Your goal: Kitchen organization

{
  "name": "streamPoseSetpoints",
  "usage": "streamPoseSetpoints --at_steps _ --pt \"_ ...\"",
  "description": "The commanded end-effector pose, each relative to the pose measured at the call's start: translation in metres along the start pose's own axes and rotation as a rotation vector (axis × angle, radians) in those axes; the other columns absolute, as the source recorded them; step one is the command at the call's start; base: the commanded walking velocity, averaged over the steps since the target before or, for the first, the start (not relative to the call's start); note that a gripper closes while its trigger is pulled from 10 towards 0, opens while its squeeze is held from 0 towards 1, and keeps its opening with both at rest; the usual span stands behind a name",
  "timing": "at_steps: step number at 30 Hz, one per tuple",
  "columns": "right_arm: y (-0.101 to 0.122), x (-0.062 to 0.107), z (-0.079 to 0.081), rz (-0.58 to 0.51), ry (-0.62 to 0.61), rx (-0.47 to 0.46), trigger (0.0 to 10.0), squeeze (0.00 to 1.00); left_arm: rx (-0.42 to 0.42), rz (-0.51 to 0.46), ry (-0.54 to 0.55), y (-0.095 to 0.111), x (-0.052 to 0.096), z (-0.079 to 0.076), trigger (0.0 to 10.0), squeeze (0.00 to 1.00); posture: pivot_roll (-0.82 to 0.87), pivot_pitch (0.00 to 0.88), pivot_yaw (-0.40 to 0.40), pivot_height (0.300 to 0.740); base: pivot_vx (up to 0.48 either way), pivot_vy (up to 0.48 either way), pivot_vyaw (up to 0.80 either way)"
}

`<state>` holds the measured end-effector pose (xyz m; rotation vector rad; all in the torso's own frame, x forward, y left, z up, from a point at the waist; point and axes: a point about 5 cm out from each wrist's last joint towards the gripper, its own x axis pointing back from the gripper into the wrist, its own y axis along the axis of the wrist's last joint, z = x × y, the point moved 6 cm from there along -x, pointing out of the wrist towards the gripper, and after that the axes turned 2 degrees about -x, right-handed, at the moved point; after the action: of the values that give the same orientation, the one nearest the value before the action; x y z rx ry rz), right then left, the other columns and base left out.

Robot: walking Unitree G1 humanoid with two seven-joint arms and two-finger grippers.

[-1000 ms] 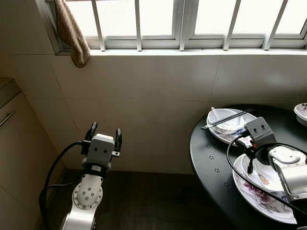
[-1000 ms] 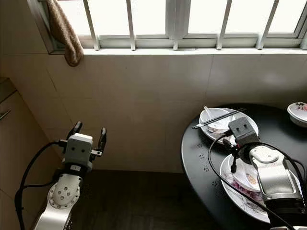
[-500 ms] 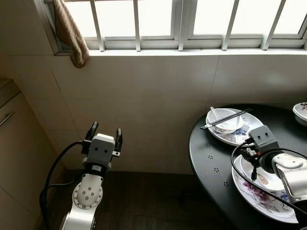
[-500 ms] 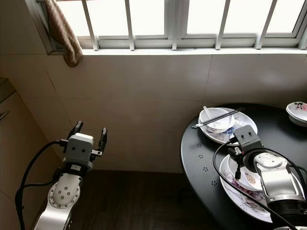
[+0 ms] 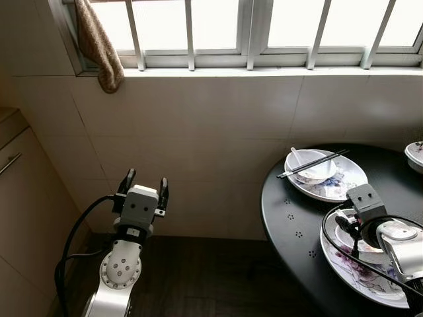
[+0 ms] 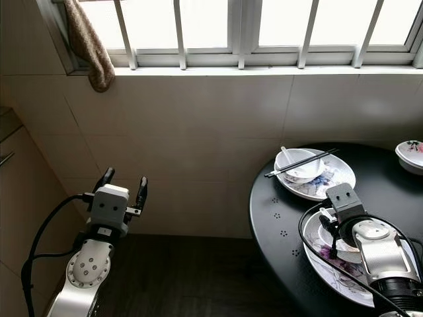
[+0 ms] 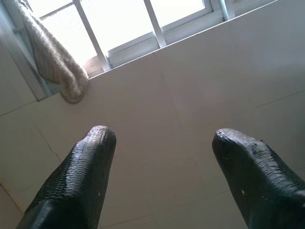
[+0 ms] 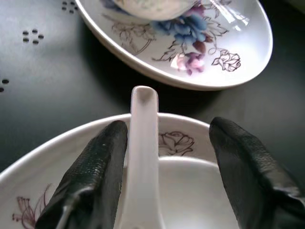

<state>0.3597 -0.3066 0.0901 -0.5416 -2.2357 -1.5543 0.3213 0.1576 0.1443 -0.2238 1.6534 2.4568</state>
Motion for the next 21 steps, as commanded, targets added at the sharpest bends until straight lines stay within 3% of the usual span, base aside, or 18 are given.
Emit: streamPoseSetpoints --at_steps 1,3,12,17,21 --pt "0.032 0.003 -0.006 -0.117 -0.026 -0.047 10.0 0.0 -0.016 -0.003 -0.001 -0.001 -0.002 0.003 10.0 0.0 -0.06 0.0 0.023 0.74 0.0 0.0 0.0" --pt "0.046 0.005 -0.003 -0.179 -0.024 -0.067 10.0 0.0 -0.019 -0.006 -0.005 0.0 -0.003 0.002 10.0 0.0 -0.06 0.0 0.023 0.74 0.0 0.0 0.0" --pt "0.039 0.004 0.009 -0.155 -0.001 -0.069 10.0 0.0 -0.024 -0.008 -0.008 0.0 -0.003 0.002 10.0 0.0 -0.06 0.0 0.023 0.74 0.0 0.0 0.0" --pt "0.043 0.01 0.004 -0.152 0.003 -0.12 10.0 0.0 -0.026 -0.006 -0.01 -0.001 -0.002 0.002 10.0 0.0 -0.07 0.0 0.018 0.74 0.0 0.0 0.0" --pt "0.043 0.017 -0.012 -0.14 -0.08 -0.14 10.0 0.0 -0.024 -0.005 -0.008 -0.002 -0.002 0.001 10.0 0.0 -0.08 0.0 0.017 0.74 0.0 0.0 0.0"
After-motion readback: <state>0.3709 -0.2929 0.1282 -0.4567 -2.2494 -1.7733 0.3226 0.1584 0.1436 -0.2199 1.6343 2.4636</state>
